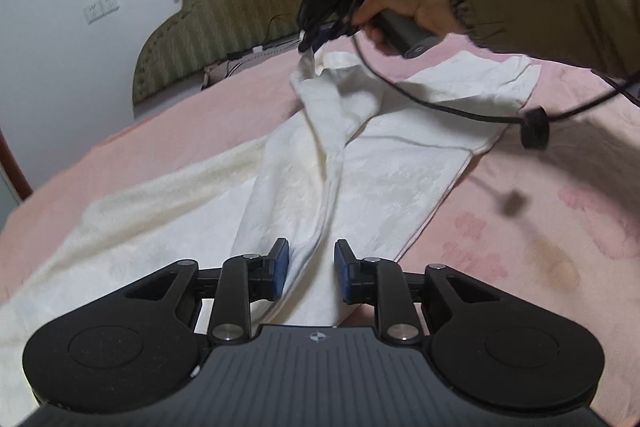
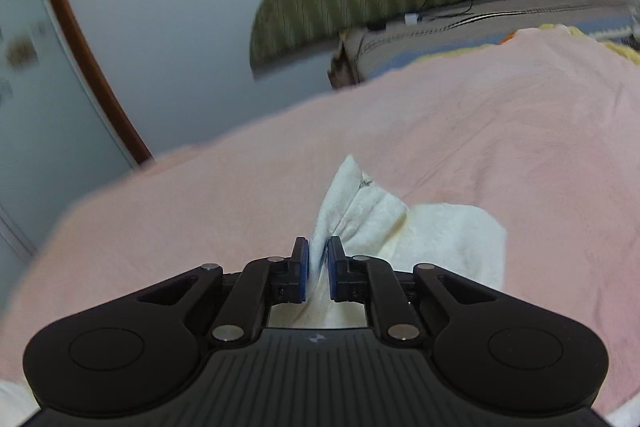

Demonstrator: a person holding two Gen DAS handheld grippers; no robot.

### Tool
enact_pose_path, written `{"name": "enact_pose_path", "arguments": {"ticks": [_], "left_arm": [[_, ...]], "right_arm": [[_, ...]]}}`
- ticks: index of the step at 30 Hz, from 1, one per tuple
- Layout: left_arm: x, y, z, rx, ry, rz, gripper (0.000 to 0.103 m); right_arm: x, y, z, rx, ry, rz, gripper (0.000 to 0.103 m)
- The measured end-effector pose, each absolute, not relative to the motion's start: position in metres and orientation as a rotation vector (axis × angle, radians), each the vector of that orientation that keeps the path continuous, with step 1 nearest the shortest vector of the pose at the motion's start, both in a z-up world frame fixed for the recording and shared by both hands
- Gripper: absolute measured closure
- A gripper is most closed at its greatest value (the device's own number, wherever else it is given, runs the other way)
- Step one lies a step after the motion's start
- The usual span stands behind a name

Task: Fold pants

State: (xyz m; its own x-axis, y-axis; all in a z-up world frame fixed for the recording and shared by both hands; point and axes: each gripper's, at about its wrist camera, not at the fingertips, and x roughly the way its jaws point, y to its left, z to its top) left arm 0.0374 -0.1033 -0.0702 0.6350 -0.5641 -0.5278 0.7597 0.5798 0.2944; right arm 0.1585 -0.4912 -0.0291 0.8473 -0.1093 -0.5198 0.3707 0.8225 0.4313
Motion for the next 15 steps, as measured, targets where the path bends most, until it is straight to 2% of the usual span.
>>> {"name": "enact_pose_path", "arguments": {"ticks": [5, 9, 15], "left_arm": [[0.045, -0.125, -0.069, 0.558, 0.412, -0.788, 0.068], [0.051, -0.139, -0.073, 0.572, 0.444, -0.758, 0.069], [0.050, -0.152, -0.081, 0.640, 0.411, -0.713, 0.069]], "right_arm": [[0.057, -0.527, -0.017, 0.741, 0.340, -0.255, 0.093], [-0.032, -0.552, -0.031, 0.880, 0.249, -0.296, 0.093], [-0.084, -0.564, -0.068, 0.924, 0.368, -0.334, 0.092]]}}
